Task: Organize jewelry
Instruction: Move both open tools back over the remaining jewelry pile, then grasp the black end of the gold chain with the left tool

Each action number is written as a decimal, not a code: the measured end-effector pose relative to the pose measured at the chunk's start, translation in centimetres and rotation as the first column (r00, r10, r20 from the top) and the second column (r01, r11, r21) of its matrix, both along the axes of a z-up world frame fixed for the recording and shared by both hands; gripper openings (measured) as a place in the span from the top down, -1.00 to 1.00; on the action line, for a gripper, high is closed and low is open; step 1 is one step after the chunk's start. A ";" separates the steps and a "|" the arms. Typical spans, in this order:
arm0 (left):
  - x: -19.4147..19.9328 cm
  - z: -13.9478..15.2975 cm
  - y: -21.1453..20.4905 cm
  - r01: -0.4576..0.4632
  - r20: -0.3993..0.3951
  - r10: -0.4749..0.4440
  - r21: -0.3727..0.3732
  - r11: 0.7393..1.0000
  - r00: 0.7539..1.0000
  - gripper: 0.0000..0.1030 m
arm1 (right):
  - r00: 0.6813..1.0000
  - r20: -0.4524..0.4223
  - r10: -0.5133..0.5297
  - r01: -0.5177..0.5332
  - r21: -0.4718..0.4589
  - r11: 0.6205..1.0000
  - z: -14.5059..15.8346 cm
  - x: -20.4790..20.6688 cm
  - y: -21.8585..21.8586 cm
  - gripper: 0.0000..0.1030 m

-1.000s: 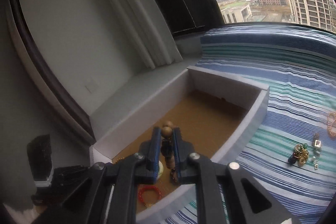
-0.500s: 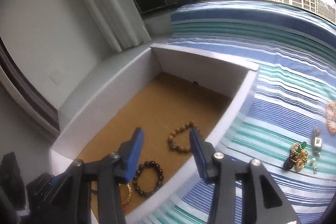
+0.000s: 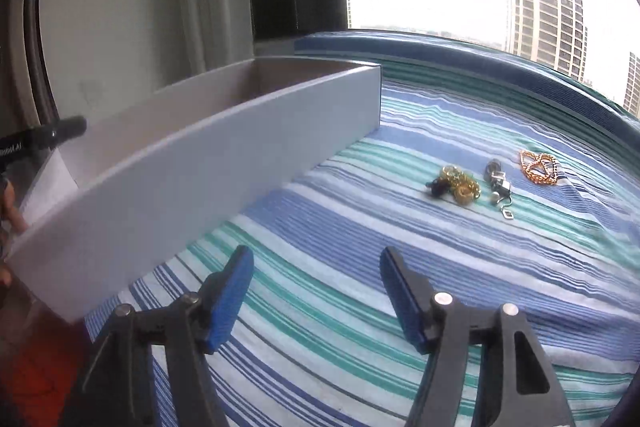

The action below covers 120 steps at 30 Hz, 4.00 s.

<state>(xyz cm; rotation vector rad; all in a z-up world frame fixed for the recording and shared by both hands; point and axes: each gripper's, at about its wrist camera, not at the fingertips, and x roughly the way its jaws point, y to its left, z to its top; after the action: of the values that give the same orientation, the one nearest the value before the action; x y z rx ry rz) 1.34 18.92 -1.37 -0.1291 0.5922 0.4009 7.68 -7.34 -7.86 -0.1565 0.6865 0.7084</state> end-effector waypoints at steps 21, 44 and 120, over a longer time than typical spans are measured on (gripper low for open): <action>6.2 -0.4 0.6 0.048 -0.042 -0.046 0.045 0.998 0.998 -0.62 | 0.998 -0.049 0.043 -0.039 0.075 0.996 -0.6 -0.8 -1.3 -0.30; 0.5 2.6 -10.1 0.386 -0.023 -0.392 -0.120 0.914 0.920 -0.98 | 0.993 -0.034 -0.109 0.111 0.079 0.991 3.5 -6.4 -6.7 -0.69; 22.3 -6.1 -19.7 0.447 -0.303 -0.622 -0.482 0.754 0.722 0.87 | 0.861 -0.104 -0.497 0.502 0.022 0.865 2.5 -7.2 -21.7 -0.70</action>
<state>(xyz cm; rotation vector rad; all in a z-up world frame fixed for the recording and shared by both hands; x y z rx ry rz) 23.64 -0.74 -7.43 -0.2252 1.1317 -0.2927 0.43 -29.09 -5.39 0.1038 0.7609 0.2296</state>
